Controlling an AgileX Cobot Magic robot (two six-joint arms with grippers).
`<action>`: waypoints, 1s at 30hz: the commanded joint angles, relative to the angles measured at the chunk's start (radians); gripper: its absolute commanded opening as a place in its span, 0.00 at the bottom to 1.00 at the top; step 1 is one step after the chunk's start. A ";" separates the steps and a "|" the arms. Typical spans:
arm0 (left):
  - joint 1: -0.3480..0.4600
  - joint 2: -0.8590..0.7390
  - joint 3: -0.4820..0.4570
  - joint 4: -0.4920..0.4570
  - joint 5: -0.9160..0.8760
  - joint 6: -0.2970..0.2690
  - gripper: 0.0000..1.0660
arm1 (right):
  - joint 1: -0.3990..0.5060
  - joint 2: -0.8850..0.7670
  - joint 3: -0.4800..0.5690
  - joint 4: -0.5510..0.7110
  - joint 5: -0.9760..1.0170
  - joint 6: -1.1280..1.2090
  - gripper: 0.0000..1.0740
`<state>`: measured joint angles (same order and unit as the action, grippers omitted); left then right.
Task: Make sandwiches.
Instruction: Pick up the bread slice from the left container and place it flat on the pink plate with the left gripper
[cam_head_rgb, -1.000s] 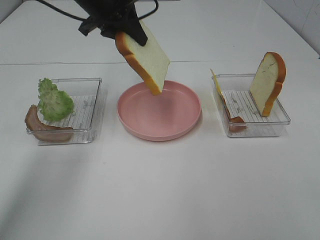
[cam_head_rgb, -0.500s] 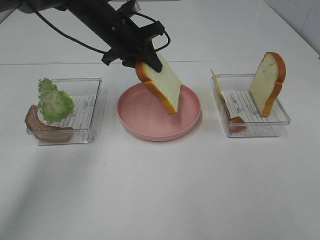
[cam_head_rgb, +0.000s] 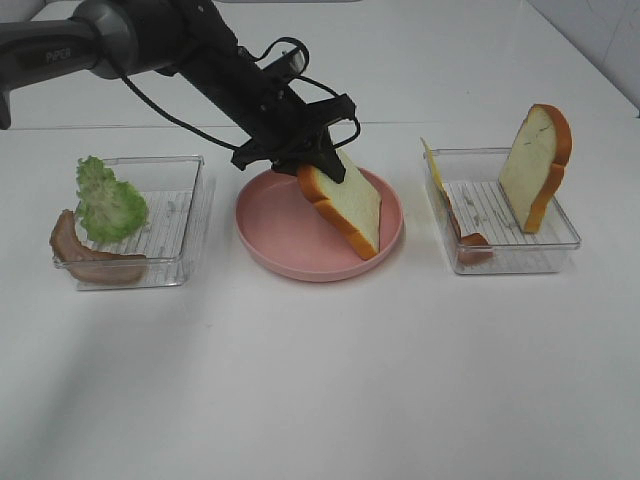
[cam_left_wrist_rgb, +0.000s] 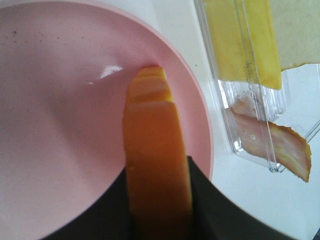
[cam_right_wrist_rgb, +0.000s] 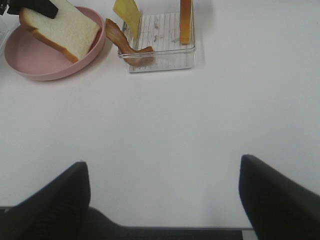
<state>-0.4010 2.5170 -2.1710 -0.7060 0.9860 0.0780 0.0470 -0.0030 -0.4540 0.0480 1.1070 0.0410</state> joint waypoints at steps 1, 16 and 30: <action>-0.010 0.015 0.004 0.012 0.002 -0.015 0.00 | -0.001 -0.022 0.004 -0.001 -0.008 -0.008 0.73; -0.010 -0.011 0.001 0.187 0.069 -0.117 0.76 | -0.001 -0.022 0.004 -0.001 -0.008 -0.008 0.73; -0.010 -0.130 -0.048 0.503 0.331 -0.151 0.86 | -0.001 -0.022 0.004 -0.001 -0.008 -0.008 0.73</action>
<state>-0.4050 2.4020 -2.2120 -0.2250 1.2050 -0.0600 0.0470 -0.0030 -0.4540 0.0480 1.1070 0.0410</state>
